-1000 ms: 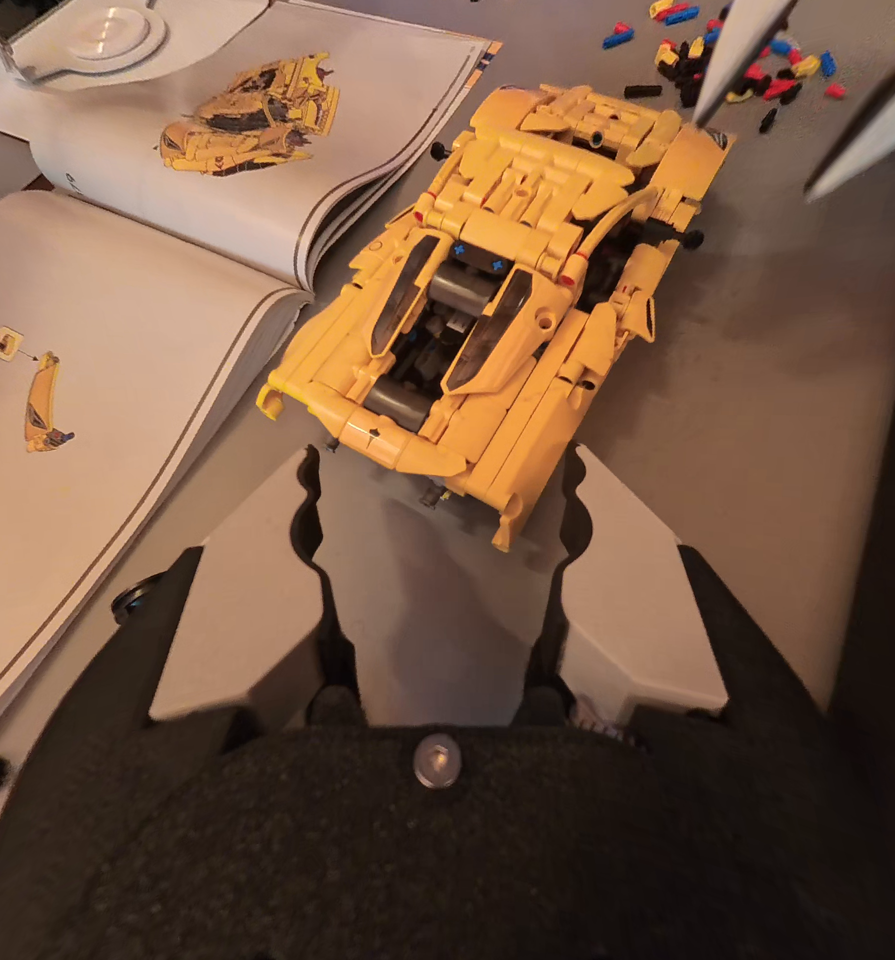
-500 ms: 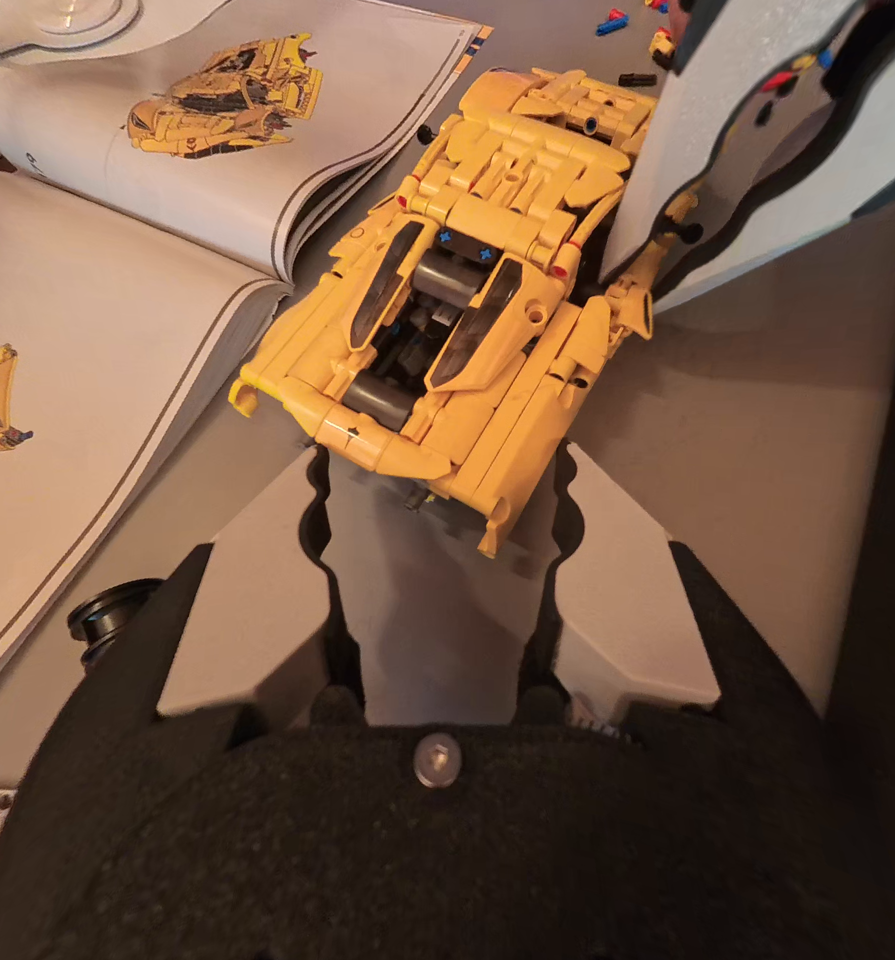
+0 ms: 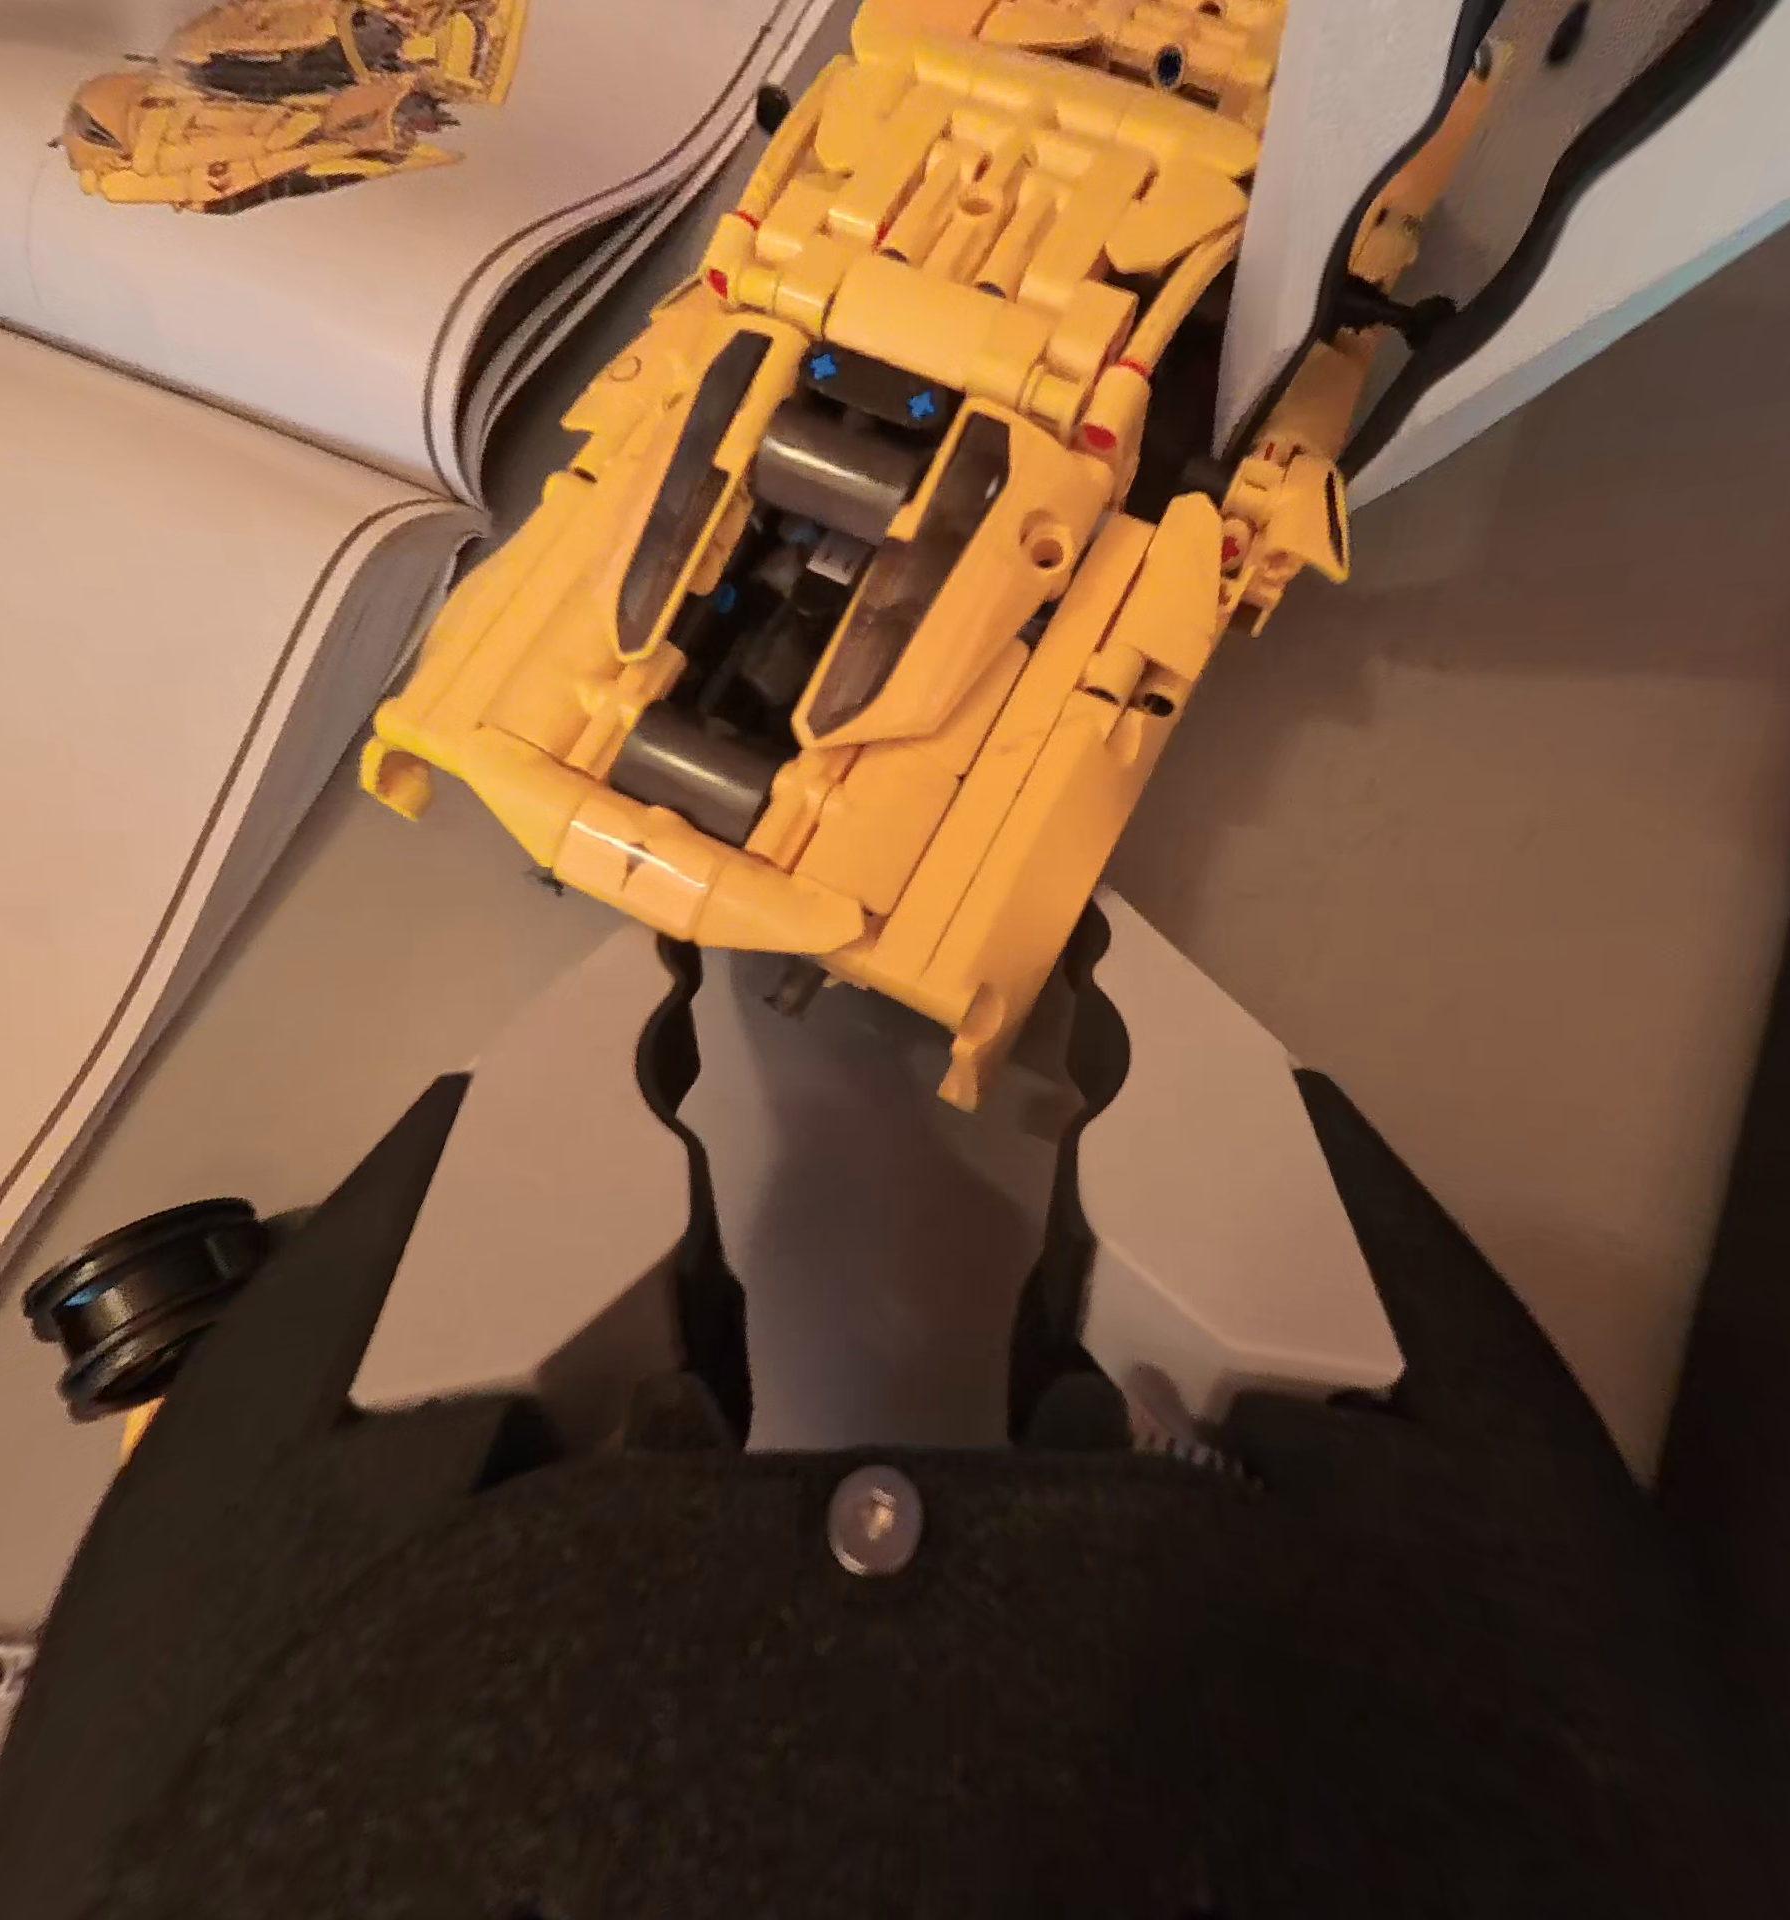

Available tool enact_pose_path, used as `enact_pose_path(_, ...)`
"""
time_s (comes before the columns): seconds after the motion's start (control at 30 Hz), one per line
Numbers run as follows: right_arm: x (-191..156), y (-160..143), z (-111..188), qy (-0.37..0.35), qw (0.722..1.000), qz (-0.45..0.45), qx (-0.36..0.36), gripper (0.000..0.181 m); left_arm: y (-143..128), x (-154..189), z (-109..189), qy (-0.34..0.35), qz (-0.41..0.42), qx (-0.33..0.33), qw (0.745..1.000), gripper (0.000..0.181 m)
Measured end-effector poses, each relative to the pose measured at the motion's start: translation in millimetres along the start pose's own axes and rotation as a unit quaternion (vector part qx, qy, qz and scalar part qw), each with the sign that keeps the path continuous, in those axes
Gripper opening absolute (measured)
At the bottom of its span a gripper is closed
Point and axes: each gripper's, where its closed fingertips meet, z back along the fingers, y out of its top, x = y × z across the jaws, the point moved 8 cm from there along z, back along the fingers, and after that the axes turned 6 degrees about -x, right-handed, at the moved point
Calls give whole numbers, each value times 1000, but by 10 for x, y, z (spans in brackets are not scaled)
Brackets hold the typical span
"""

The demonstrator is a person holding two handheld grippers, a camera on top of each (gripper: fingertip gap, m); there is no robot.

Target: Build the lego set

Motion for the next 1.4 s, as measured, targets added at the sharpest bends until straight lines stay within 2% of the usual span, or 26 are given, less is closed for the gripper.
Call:
enact_pose_path(0.17,-7,-1,-1,40,996,-76,13,14,20,37,-35,3,-9,-6,1000,64)
enact_pose_path(0.43,-24,39,0,27,990,-138,-23,15,22,50,-38,3,-8,-7,1000,64)
enact_pose_path(0.77,-66,-257,44,6,987,-121,104,17,43,125,-42,-25,-16,-3,1000,62)
enact_pose_path(1.0,-84,-334,28,0,979,-133,155,18,46,140,-44,-30,-15,0,999,61)
enact_pose_path(1.1,-142,-363,84,-3,973,-117,199,27,46,145,-43,-30,-15,-1,999,61)
enact_pose_path(1.3,-268,-256,94,-106,974,-51,193,28,46,149,-41,-30,-16,-2,999,61)
enact_pose_path(1.4,-259,-220,-27,-110,981,-40,152,35,46,153,-40,-30,-17,-3,999,61)
